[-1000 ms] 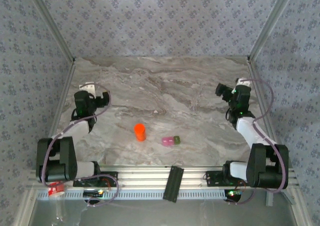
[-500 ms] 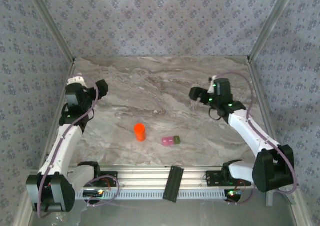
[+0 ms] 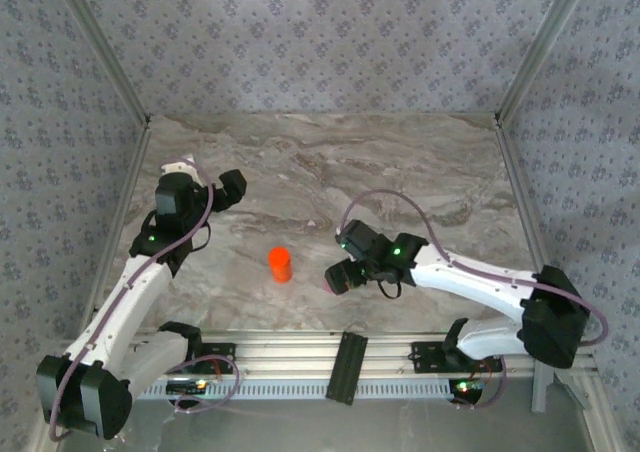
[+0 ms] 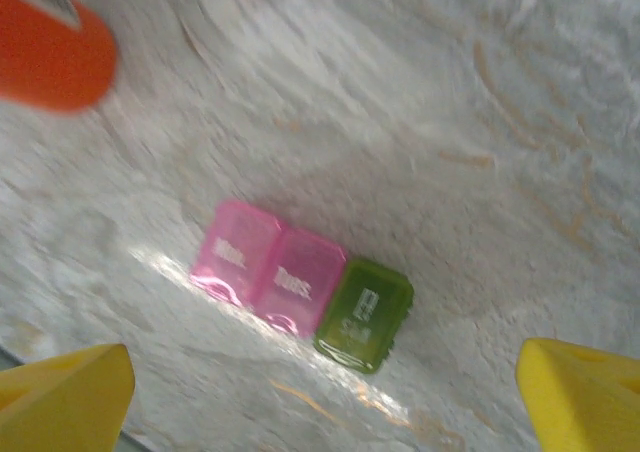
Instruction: Sort the pills into containers
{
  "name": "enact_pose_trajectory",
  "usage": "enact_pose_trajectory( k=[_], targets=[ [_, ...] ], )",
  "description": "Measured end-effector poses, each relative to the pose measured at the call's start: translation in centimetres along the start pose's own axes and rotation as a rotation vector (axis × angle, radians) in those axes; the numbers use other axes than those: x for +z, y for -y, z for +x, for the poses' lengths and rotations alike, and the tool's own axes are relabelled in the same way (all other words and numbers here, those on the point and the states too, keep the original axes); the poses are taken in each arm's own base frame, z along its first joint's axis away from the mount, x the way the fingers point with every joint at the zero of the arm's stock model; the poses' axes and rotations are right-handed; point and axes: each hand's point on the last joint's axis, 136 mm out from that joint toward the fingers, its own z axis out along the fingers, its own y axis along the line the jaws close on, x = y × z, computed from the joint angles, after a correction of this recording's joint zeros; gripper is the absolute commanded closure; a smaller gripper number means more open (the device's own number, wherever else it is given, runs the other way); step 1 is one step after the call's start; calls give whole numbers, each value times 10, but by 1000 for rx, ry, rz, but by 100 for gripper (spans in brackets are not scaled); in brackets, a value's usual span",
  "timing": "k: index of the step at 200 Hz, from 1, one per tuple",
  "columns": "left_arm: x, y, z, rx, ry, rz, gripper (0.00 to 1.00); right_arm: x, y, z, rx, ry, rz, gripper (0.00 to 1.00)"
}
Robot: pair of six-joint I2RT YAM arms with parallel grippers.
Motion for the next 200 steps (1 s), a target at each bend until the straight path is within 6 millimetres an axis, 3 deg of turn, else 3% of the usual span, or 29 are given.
enact_pose_trajectory(
  k=[56,100,130,200],
  targets=[
    [-1,2,-3,-4,9,5,1,38,8,37,-104,-197,112,0],
    [-1,3,-5,-4,12,6,1,52,12,44,-109,-252,139,0],
    [-1,3,-4,-3,11,7,0,58,16,31,-75,-229,139,0],
    [-1,9,-2,0,8,25,1,69,28,-28,42,-104,122,0]
  ],
)
